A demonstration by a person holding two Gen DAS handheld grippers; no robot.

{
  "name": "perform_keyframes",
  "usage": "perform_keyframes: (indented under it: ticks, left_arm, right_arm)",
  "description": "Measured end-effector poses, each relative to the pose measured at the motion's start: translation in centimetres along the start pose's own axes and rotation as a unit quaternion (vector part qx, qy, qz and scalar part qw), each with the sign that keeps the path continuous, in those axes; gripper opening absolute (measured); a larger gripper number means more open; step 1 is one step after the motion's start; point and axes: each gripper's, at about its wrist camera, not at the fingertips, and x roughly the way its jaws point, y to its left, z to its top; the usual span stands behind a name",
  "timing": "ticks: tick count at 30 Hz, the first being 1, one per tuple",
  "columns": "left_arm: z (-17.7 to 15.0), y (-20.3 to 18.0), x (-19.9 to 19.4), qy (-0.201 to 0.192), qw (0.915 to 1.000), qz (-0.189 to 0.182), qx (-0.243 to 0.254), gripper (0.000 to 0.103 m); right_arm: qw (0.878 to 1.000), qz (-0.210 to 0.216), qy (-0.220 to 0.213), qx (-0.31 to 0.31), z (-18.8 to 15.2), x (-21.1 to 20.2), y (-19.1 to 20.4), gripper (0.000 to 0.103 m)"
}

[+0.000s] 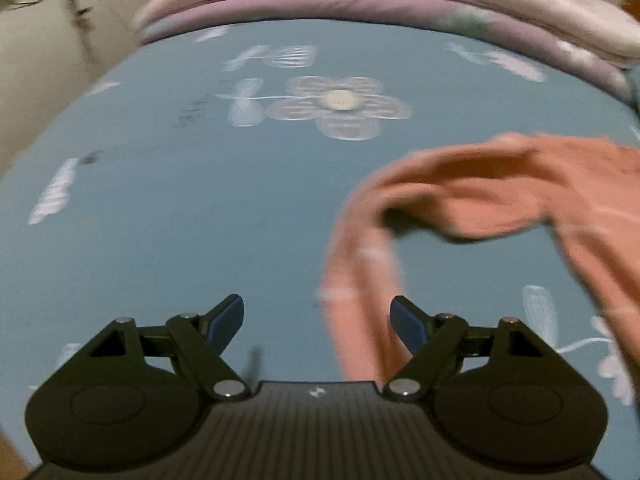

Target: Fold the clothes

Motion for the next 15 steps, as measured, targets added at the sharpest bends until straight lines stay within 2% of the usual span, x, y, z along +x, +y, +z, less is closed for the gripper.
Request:
perform_keyframes:
  ticks: [2, 3, 4, 8, 9, 11, 12, 13, 15]
  left_arm:
    - [-0.5, -1.6, 0.6, -0.007, 0.9999, -0.006, 0.008, 0.074]
    - [-0.7, -2.4, 0.9, -0.011, 0.9998, -0.009, 0.012, 0.067]
    - [-0.9, -3.2, 1.2, -0.015, 0.9997, -0.013, 0.016, 0.064]
    - [-2.1, -4.4, 1.9, -0.017, 0.9992, 0.005, 0.037, 0.052]
    - [-2.4, -4.7, 2.1, -0.017, 0.9989, 0.010, 0.042, 0.041]
    - [-3.0, -5.3, 2.5, -0.018, 0.9982, 0.019, 0.053, 0.032]
    - [-3.3, -5.6, 2.6, -0.018, 0.9978, 0.024, 0.059, 0.012]
    - [-3.3, -5.5, 2.5, -0.019, 0.9970, 0.036, 0.065, 0.006]
    - [-3.1, -5.2, 2.1, -0.019, 0.9953, 0.053, 0.079, 0.006]
  right_arm:
    - [1.000, -0.002, -0.001, 0.001, -0.1, -0.1, -0.1, 0.087]
    - [1.000, -0.002, -0.001, 0.001, -0.1, -0.2, -0.1, 0.087]
    - [1.000, -0.003, -0.001, 0.001, -0.2, -0.3, -0.1, 0.087]
    - [1.000, -0.008, 0.001, 0.011, -0.4, -0.3, -0.6, 0.087]
    - [1.000, -0.008, 0.003, 0.013, -0.5, -0.2, -0.7, 0.087]
    - [1.000, -0.008, 0.004, 0.017, -0.5, -0.1, -0.8, 0.087]
    - [1.000, -0.007, 0.004, 0.016, -0.5, -0.1, -0.8, 0.087]
    - [1.000, -0.006, 0.004, 0.014, -0.4, -0.1, -0.7, 0.087]
    - [1.000, -0.004, 0.003, 0.008, -0.3, 0.0, -0.5, 0.087]
